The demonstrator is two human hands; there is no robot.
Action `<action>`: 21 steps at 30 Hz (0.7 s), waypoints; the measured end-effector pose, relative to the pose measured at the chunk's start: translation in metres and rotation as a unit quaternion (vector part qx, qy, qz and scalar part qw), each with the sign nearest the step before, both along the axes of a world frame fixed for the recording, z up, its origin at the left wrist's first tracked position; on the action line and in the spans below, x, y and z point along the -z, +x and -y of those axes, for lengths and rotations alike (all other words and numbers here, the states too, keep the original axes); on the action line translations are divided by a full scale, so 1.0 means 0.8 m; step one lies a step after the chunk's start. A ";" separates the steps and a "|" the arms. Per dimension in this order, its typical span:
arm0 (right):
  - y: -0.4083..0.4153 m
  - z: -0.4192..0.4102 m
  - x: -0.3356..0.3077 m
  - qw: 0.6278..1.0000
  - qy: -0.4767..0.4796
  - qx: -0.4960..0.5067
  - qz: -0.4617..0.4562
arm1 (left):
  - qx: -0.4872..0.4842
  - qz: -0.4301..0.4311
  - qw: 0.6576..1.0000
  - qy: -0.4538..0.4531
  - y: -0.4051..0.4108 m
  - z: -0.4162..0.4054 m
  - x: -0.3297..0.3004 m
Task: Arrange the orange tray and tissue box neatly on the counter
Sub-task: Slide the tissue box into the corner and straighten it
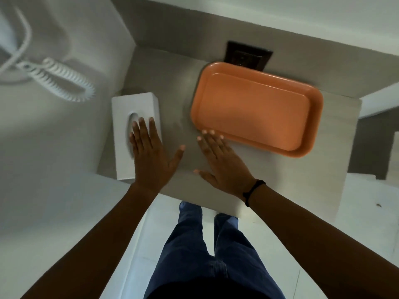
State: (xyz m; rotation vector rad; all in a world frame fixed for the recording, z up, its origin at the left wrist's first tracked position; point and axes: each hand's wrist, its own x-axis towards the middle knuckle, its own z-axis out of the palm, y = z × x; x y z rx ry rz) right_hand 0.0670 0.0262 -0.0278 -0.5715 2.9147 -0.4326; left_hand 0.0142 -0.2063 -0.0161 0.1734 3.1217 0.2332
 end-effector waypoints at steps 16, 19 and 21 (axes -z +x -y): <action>-0.018 0.059 0.085 0.995 0.053 -0.066 -0.045 | -0.121 -0.001 0.991 -0.048 0.037 0.066 0.029; -0.017 0.060 0.089 0.996 0.050 -0.058 -0.052 | -0.115 -0.009 0.992 -0.060 0.035 0.068 0.032; -0.017 0.060 0.091 0.996 0.047 -0.054 -0.057 | -0.108 -0.008 0.992 -0.067 0.032 0.070 0.034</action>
